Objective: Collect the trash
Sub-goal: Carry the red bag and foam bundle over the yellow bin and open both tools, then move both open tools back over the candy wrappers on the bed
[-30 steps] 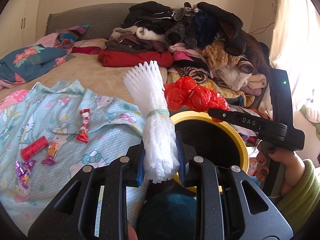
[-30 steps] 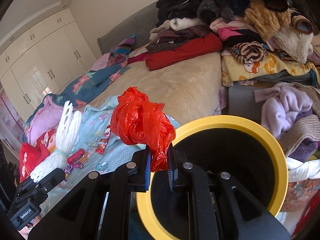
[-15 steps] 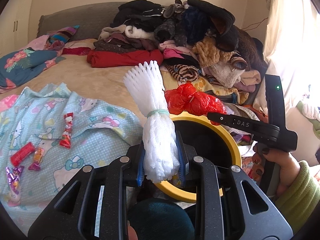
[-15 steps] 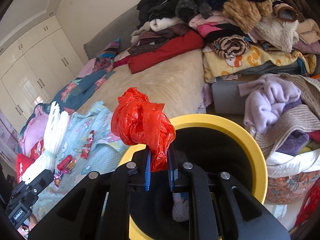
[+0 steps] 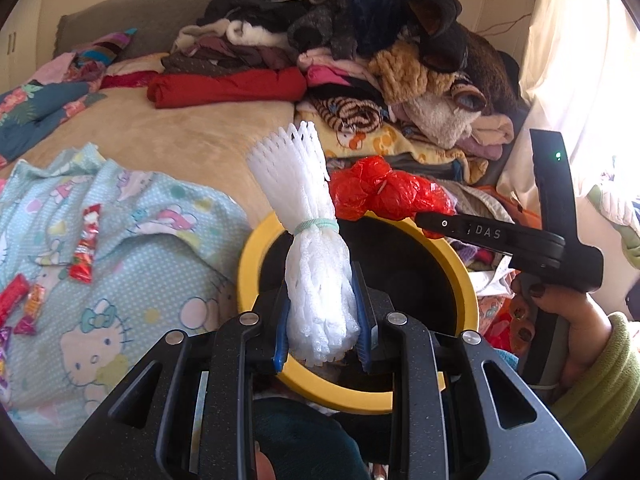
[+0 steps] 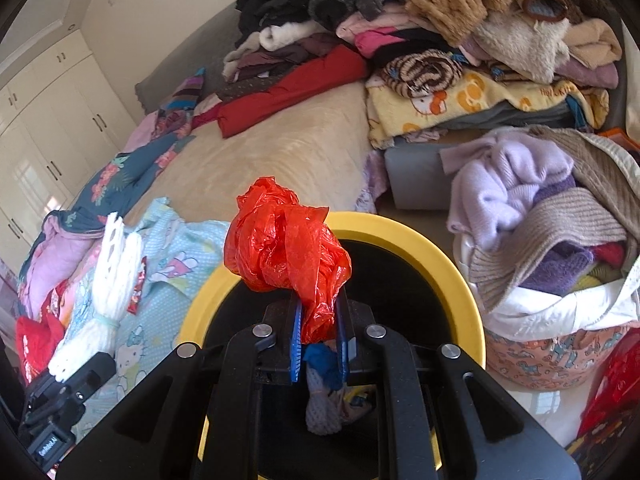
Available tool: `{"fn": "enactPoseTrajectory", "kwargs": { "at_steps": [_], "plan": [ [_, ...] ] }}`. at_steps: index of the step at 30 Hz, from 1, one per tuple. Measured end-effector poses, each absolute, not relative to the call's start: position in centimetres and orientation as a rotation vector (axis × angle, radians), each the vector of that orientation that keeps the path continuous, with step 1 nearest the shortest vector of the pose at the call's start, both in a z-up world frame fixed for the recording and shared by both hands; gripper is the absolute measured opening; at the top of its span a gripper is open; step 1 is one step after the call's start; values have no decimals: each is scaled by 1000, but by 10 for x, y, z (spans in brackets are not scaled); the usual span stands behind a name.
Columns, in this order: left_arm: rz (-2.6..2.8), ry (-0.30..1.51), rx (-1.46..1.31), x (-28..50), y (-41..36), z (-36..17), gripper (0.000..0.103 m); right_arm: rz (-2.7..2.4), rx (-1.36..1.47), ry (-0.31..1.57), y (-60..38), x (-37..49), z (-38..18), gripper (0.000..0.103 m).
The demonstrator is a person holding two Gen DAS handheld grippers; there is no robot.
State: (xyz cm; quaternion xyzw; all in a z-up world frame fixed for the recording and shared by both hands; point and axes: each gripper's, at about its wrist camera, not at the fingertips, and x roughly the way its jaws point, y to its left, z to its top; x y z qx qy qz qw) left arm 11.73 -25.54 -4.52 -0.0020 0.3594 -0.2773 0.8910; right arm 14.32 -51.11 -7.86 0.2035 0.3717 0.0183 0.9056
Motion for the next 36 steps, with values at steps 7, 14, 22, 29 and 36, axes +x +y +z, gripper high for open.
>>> {"fn": "enactPoseTrajectory", "kwargs": {
  "at_steps": [7, 14, 22, 29, 36],
  "plan": [
    [-591, 797, 17, 129, -273, -65, 19, 25, 428, 806, -516, 146, -89, 16],
    [-595, 826, 18, 138, -281, -78, 20, 10, 450, 807, -521, 147, -94, 46],
    [-605, 827, 3, 140, -282, -80, 45, 0, 476, 775, -524, 145, -90, 68],
    [-571, 776, -16, 134, -272, -70, 92, 1, 468, 755, -519, 144, -83, 77],
    [-511, 735, -12, 128, -252, -61, 92, 23, 445, 732, -507, 143, -76, 81]
  ]
}}
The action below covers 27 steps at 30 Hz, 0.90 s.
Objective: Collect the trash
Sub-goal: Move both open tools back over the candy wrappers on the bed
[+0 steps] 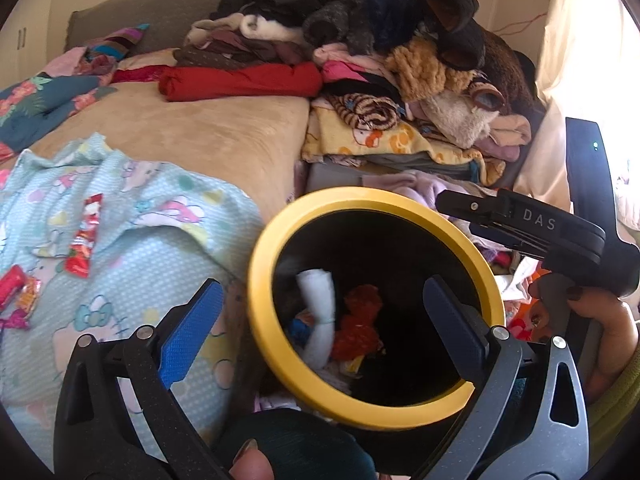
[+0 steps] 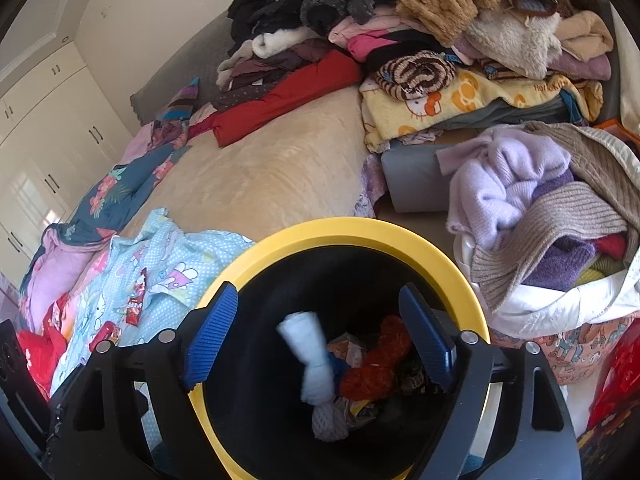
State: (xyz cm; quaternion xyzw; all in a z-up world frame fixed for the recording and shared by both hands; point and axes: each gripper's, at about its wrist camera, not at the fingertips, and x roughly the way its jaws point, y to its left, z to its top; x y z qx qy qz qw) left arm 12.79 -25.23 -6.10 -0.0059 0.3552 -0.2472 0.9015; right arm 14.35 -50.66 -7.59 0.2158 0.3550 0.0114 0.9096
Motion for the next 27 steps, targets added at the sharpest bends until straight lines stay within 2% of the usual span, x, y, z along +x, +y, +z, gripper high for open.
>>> {"fn": "enactPoseTrajectory", "kwargs": {
  "at_steps": [27],
  "plan": [
    [-272, 574, -89, 119, -137, -18, 92, 191, 309, 633, -408, 138, -35, 86]
  ]
}}
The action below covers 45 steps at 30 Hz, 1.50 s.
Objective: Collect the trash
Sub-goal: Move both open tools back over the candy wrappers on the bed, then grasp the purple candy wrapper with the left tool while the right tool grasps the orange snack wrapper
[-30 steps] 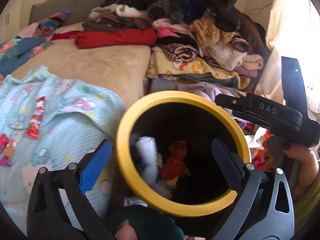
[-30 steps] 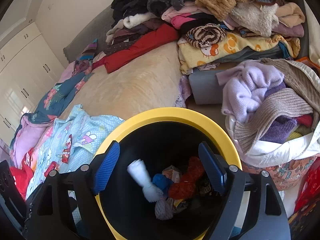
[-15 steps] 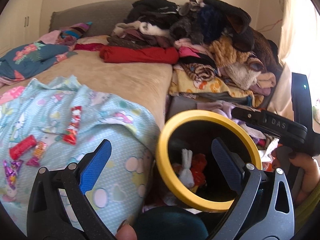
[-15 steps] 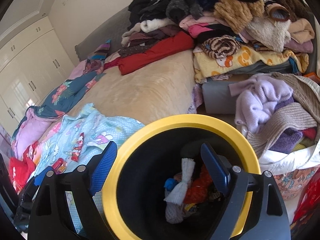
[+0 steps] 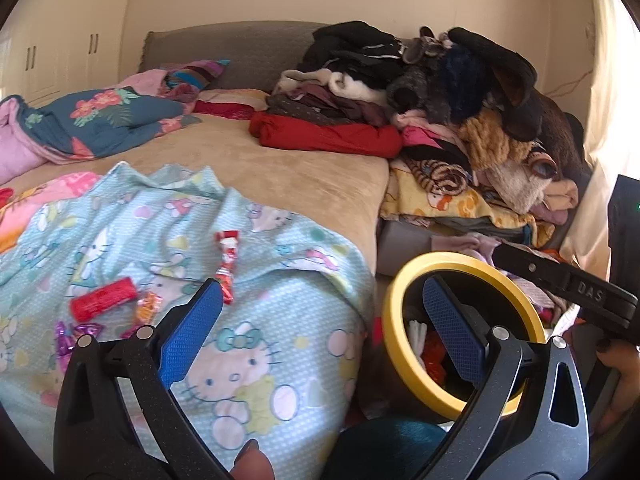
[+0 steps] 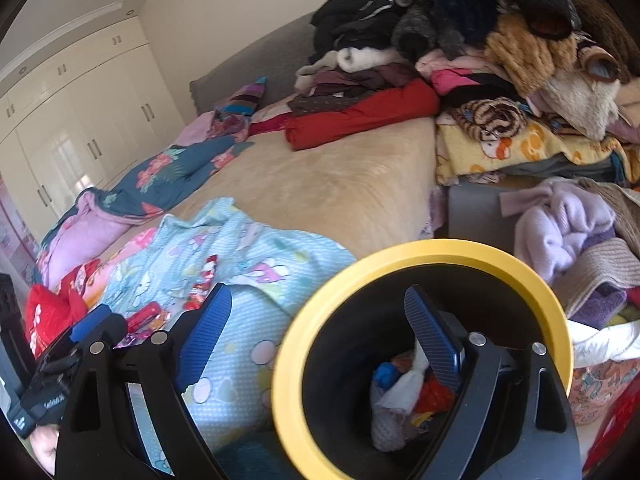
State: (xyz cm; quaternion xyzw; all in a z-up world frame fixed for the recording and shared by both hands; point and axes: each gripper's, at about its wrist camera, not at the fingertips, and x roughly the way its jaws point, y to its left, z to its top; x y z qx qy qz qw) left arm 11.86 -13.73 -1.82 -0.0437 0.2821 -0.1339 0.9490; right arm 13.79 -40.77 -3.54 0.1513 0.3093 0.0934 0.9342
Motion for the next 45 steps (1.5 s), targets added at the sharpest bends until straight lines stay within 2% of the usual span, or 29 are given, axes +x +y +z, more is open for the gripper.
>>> {"fn": "enactPoseTrajectory", "kwargs": {
  "at_steps": [24, 36, 38, 41, 43, 45],
  "plan": [
    [-61, 564, -163, 116, -22, -22, 92, 438, 101, 630, -259, 127, -36, 88],
    [96, 656, -239, 119, 55, -46, 92, 567, -32, 662, -181, 140, -48, 88],
    [115, 673, -255, 120, 67, -50, 88, 583, -56, 669, -168, 144, -53, 88],
    [131, 690, -276, 119, 84, -56, 75, 598, -70, 693, -152, 153, -61, 88],
    [126, 709, -303, 121, 94, -62, 62, 610, -78, 706, -142, 158, -67, 87],
    [111, 732, -335, 122, 102, -68, 59, 618, -76, 718, -133, 164, -71, 85]
  ]
}}
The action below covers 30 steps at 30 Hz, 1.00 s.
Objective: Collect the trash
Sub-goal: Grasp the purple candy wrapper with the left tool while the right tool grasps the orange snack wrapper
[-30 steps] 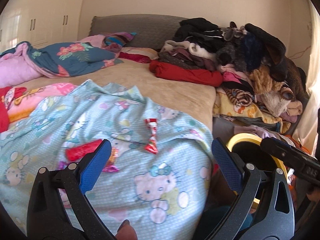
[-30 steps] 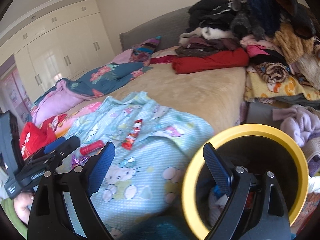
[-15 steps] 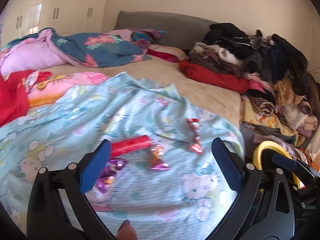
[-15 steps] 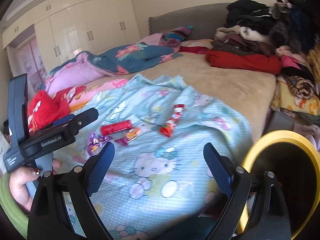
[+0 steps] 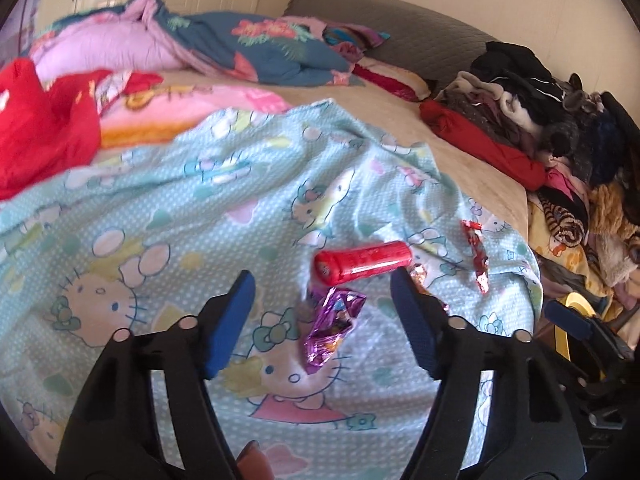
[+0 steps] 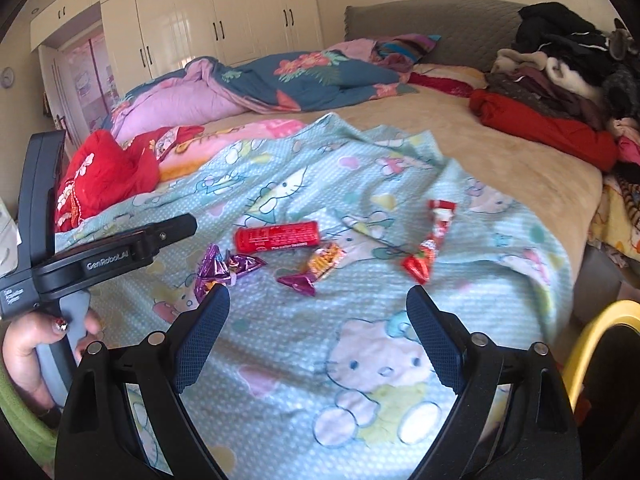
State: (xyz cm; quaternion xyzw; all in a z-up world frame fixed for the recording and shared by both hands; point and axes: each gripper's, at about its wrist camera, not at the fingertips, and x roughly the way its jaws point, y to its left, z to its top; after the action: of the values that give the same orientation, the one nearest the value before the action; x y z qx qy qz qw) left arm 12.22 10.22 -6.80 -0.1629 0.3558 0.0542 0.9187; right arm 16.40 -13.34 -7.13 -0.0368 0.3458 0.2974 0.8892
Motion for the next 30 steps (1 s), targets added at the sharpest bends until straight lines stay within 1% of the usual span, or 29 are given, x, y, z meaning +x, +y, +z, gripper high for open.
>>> {"fn": "enactPoseTrajectory", "kwargs": {
  "at_steps": [1, 5, 7, 8, 10, 12, 16, 19, 21, 24, 28, 29, 30],
  "plan": [
    [102, 742, -345, 123, 105, -71, 54, 622, -70, 729, -129, 169, -74, 84],
    [86, 766, -371, 124, 113, -81, 46, 623, -64, 767, -115, 185, -83, 79],
    [78, 774, -380, 125, 115, -86, 39, 625, -61, 791, -109, 194, -90, 76],
    [73, 778, -383, 126, 116, -88, 38, 625, -59, 804, -107, 198, -93, 73],
    [57, 784, -390, 126, 116, -91, 30, 622, -49, 828, -102, 206, -100, 70],
    [42, 789, -394, 127, 115, -94, 29, 620, -32, 853, -99, 214, -106, 66],
    [11, 793, -391, 129, 110, -98, 28, 629, -20, 894, -91, 225, -114, 57],
    [-1, 804, -378, 131, 104, -102, 28, 630, -2, 934, -88, 233, -123, 47],
    [-3, 813, -377, 132, 102, -106, 28, 641, 6, 968, -88, 234, -130, 32],
    [-4, 825, -371, 135, 98, -110, 28, 643, 9, 1000, -90, 231, -138, 32],
    [-4, 846, -357, 138, 92, -117, 28, 644, 52, 995, -104, 219, -137, 32],
    [-5, 851, -354, 138, 91, -118, 27, 642, 60, 989, -108, 216, -135, 32],
    [-3, 858, -348, 138, 89, -119, 22, 641, 67, 988, -111, 213, -134, 32]
  ]
}}
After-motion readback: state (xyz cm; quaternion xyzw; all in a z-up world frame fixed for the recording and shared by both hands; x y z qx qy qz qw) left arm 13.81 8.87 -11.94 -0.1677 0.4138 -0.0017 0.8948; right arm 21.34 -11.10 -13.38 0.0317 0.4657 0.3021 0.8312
